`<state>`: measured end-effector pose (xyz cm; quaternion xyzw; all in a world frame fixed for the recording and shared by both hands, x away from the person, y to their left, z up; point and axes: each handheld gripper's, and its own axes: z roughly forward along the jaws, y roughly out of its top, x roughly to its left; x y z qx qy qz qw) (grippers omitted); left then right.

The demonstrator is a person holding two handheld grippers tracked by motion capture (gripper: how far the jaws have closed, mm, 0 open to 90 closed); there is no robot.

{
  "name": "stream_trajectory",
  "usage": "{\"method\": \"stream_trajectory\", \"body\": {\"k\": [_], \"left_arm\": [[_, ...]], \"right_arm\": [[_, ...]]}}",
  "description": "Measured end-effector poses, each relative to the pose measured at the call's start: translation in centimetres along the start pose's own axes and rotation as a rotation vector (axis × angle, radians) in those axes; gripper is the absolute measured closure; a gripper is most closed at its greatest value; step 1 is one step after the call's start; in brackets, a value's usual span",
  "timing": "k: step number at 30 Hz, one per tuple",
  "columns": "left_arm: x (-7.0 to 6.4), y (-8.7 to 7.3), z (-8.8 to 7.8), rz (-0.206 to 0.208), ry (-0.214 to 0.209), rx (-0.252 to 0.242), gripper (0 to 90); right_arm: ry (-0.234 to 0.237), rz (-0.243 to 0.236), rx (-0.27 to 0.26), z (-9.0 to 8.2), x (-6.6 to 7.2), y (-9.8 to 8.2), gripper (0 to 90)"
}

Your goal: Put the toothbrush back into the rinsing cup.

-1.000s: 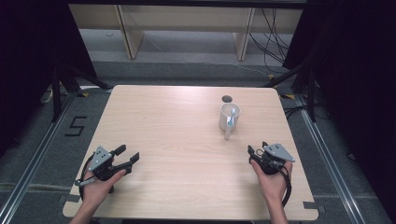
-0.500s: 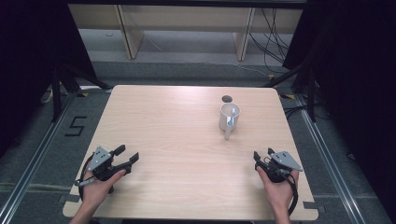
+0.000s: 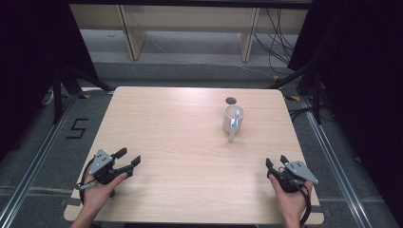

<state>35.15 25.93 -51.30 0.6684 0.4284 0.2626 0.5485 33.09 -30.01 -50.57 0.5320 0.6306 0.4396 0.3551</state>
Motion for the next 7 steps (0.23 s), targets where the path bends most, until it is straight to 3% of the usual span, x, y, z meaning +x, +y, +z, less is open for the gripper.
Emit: {"method": "stream_trajectory", "body": {"k": [1,2,3,4,7], "left_arm": [[0.04,-0.02,-0.03,0.002,0.0,0.0,30.2],[0.09,-0.05,-0.03,0.001,-0.004,-0.004,30.2],[0.14,-0.12,0.03,-0.002,-0.009,-0.018,30.3],[0.18,-0.14,0.03,-0.001,-0.008,-0.019,30.2],[0.31,-0.19,0.04,-0.004,-0.005,-0.025,30.3]], "right_arm": [[-0.011,0.027,0.033,-0.41,0.13,-0.05,41.6],[-0.011,0.027,0.033,-0.41,0.13,-0.05,41.6],[-0.002,-0.015,-0.007,-0.18,-0.21,-0.15,41.6],[-0.006,0.018,0.004,-0.33,0.01,-0.24,41.7],[0.006,0.025,0.002,-0.38,-0.02,-0.34,44.9]]}}
